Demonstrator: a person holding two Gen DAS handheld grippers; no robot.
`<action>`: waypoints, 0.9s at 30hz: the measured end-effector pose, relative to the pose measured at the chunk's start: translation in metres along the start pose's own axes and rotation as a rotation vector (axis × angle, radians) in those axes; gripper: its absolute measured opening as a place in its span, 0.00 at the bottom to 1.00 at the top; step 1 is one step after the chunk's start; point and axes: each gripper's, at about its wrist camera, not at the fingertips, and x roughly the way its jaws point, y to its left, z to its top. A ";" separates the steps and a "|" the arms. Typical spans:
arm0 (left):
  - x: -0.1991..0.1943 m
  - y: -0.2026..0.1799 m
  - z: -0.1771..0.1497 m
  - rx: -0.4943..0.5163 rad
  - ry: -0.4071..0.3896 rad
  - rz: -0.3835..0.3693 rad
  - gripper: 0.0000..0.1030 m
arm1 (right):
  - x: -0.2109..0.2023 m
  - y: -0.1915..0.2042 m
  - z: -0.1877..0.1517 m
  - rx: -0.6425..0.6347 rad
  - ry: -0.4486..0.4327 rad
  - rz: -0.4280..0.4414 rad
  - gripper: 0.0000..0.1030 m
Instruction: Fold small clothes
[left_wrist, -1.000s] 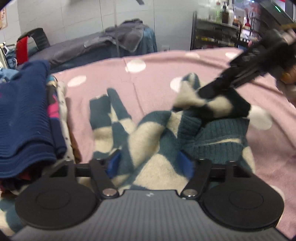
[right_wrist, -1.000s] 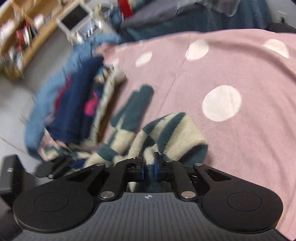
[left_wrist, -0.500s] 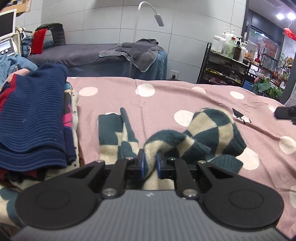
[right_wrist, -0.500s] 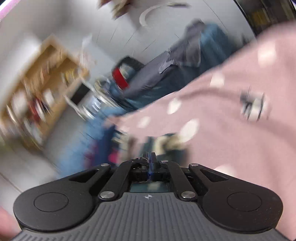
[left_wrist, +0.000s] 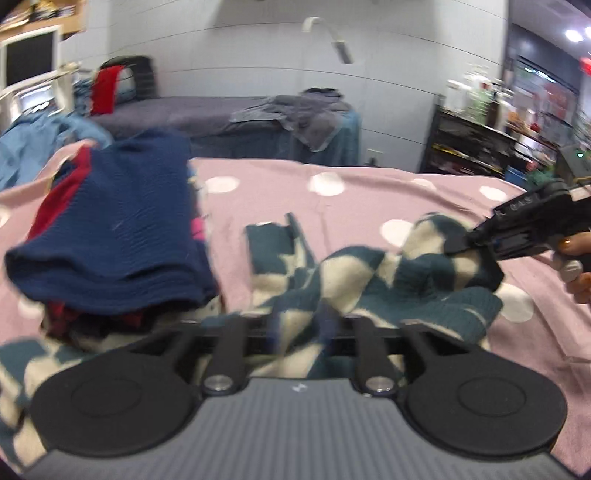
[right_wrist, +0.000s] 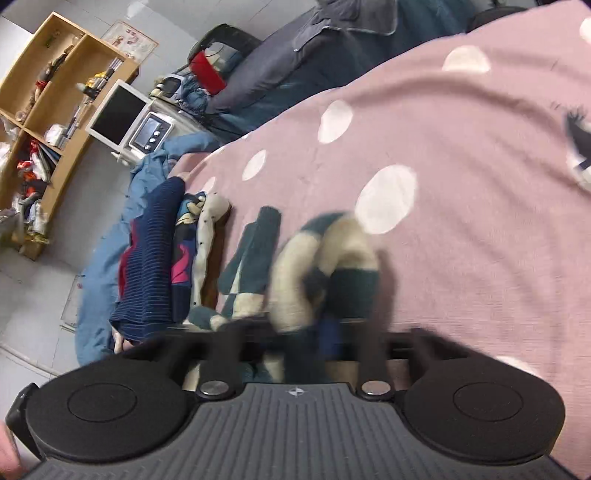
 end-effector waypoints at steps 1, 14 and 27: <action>0.005 -0.003 0.005 0.023 -0.004 0.015 0.83 | -0.004 0.001 -0.003 0.006 -0.013 0.002 0.13; 0.068 -0.028 0.017 0.037 0.083 -0.072 0.08 | -0.016 -0.008 -0.016 0.034 -0.054 0.008 0.12; -0.195 -0.024 0.070 -0.120 -0.642 0.039 0.08 | -0.226 0.123 -0.059 -0.075 -0.577 0.477 0.11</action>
